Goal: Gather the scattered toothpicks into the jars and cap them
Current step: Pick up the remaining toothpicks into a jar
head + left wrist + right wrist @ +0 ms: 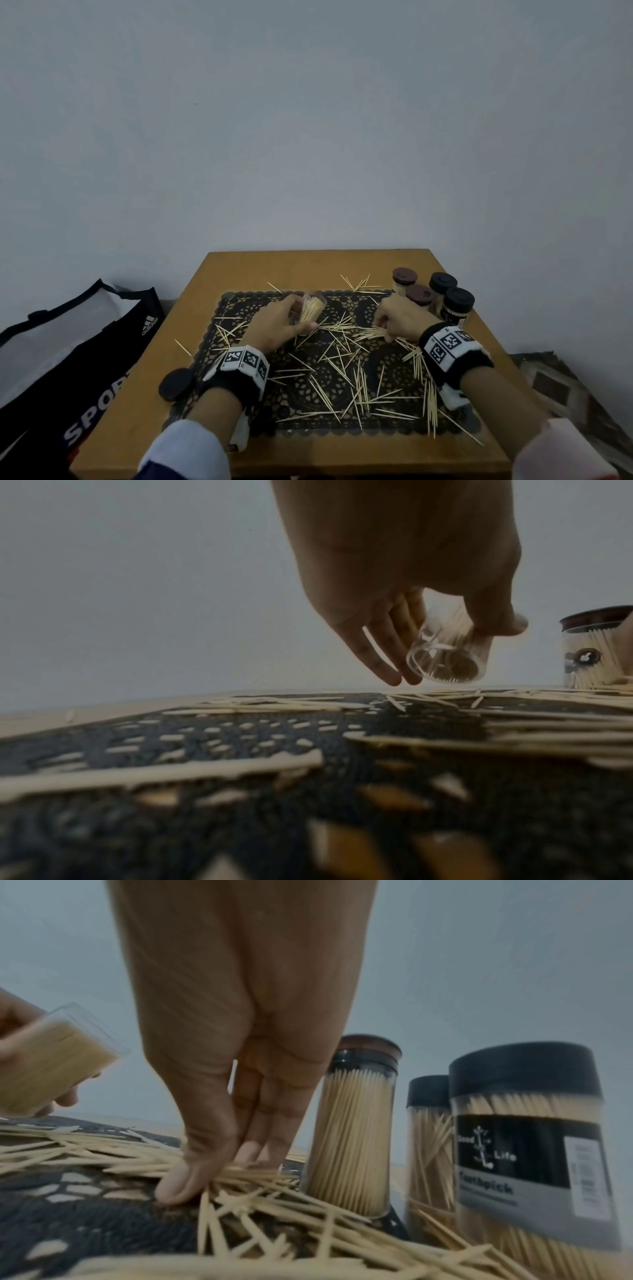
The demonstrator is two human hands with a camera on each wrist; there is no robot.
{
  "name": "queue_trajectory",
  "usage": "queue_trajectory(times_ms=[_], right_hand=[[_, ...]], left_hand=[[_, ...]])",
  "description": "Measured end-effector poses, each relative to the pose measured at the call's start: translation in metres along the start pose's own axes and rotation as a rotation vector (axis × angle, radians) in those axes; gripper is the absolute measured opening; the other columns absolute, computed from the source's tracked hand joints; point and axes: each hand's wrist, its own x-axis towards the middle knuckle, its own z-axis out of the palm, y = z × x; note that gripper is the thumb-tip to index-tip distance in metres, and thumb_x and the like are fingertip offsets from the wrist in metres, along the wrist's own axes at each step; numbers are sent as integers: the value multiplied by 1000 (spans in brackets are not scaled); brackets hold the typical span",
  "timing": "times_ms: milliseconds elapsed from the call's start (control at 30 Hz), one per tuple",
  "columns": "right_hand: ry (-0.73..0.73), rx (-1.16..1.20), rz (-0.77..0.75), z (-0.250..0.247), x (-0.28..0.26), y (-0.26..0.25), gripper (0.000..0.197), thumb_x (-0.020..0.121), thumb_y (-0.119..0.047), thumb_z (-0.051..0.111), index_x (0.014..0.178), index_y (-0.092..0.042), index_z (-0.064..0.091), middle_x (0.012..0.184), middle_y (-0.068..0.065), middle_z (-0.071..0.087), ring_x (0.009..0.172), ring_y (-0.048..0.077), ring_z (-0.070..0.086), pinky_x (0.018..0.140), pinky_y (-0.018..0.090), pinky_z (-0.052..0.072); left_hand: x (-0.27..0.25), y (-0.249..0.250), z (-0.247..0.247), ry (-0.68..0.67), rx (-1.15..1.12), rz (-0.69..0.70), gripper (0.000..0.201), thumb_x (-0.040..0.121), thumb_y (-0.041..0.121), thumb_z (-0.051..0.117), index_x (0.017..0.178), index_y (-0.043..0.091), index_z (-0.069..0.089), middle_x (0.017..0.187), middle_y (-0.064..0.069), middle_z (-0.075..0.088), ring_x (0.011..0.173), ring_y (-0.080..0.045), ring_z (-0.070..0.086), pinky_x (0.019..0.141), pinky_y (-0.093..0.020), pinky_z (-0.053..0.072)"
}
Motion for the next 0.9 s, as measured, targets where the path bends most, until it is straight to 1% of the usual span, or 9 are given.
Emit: queue_trajectory(times_ms=[100,200,300,500,567,667,733,800,900], right_hand=[[28,19,-6,1,0,0,32,74,-4,79,105,-8,74,99,8,73,92,19,67,69,23,45],[57,5,-11,1,2,-2,23,74,-12,81,97,-10,76,98,5,73,90,20,67,72,29,52],[74,-53,-15,2,2,-4,16,78,-18,78,94,-15,75,97,0,71,91,19,65,73,30,50],[61,-65,-61,3,2,-2,9,83,-20,71,91,-14,73,94,3,70,87,19,64,73,33,53],[71,-88,-96,4,3,-2,6,86,-19,66,88,-16,70,91,2,68,82,19,62,70,33,51],[81,-138,-135,8,6,-5,7,88,-17,59,81,-19,59,85,-1,58,79,18,54,64,29,39],[82,-151,-144,10,9,-8,6,90,-15,57,88,-17,61,93,2,60,85,20,55,68,27,35],[82,-172,-155,11,11,-10,13,91,-14,55,99,-11,65,104,6,63,97,22,57,71,26,33],[110,-205,-168,13,14,-11,19,94,-16,53,107,-10,66,112,7,62,106,23,57,74,26,34]], left_hand=[[0,0,2,-58,39,-1,63,81,61,65,129,23,50,113,3,66,93,-13,62,79,-26,49],[0,1,3,-63,41,14,59,82,59,66,127,22,51,110,1,66,89,-13,60,74,-25,47],[0,2,3,-59,49,18,58,83,57,66,127,21,51,108,3,64,87,-12,58,69,-21,41],[1,1,4,-58,35,30,60,82,58,66,127,21,51,111,1,65,88,-12,59,70,-21,41],[1,1,4,-60,26,27,60,82,59,66,126,22,51,111,1,66,89,-13,60,72,-22,44],[1,1,3,-59,29,22,59,82,58,66,126,21,52,111,0,66,90,-14,61,74,-24,46],[0,2,3,-60,32,23,59,82,58,66,125,20,52,110,0,65,91,-14,61,76,-26,49],[0,2,3,-64,25,24,60,82,59,66,125,21,52,111,1,65,92,-14,61,80,-28,51],[-1,2,3,-74,13,27,60,82,57,67,126,21,51,114,2,65,93,-12,60,83,-28,52]])
